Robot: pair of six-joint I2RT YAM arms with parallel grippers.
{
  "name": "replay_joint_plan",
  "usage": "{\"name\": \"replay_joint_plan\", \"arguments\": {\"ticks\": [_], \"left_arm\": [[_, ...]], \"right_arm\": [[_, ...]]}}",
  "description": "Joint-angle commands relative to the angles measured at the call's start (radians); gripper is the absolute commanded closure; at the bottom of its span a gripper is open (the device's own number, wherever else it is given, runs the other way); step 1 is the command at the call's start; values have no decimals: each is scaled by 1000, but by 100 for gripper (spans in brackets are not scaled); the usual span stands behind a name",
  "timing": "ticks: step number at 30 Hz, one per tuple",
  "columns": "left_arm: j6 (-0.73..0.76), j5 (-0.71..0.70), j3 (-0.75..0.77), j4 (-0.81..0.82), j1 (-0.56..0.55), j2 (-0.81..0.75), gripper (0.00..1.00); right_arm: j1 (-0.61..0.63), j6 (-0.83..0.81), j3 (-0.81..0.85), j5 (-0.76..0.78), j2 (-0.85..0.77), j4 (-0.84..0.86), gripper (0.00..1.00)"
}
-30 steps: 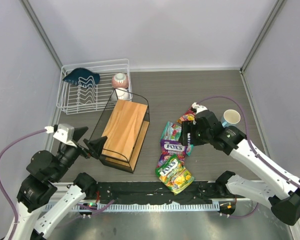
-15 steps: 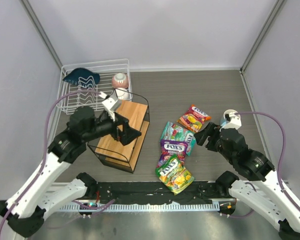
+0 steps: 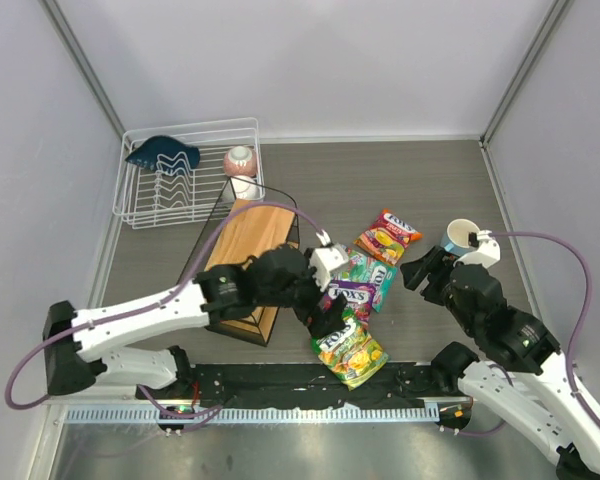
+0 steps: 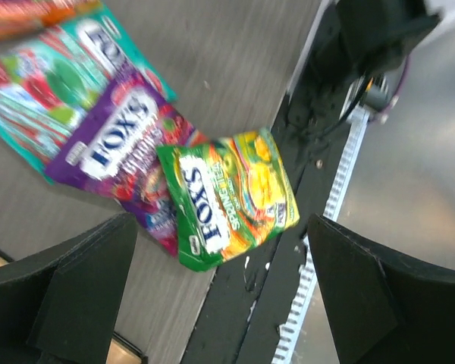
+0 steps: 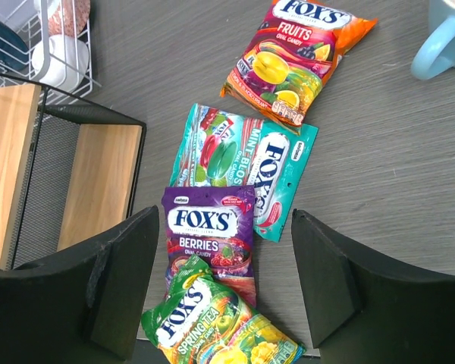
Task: Place and organize the candy bags onto the shelf
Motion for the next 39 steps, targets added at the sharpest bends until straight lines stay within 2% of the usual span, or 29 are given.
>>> {"name": "replay_joint_plan", "arguments": {"ticks": [1,5,15,19,26,31,33,34,36,37,39], "left_arm": [[-44,-123,-101,135,-87,75,0],[-71,-142,-176,219,-107,125,0],[-70,-202,-192,284,-113,256,0],[-76,-182,-192,302,-113,297,6],[-81,-151,-192,319,-115,365,31],[-84,-136,-193,328,-115,398,40],[-82,-125,-193,335,-115,404,50],[-82,-124,-193,335,-116,404,61],[-82,-122,-193,335,-115,404,74],[-85,-125,-192,333,-113,398,86],[-85,-127,-189,321,-115,388,94]], "right_arm": [[0,15,31,58,-29,1,24],[-1,15,29,55,-43,-1,25],[0,12,20,49,-60,-4,25],[0,10,8,51,-71,-4,25],[-1,6,8,52,-77,-8,25],[-1,4,6,54,-81,-13,25],[0,4,6,55,-86,-11,25],[0,7,6,57,-89,-11,25],[0,7,8,60,-95,-13,25],[0,7,8,58,-97,-13,25],[0,12,9,60,-103,-16,25]]}}
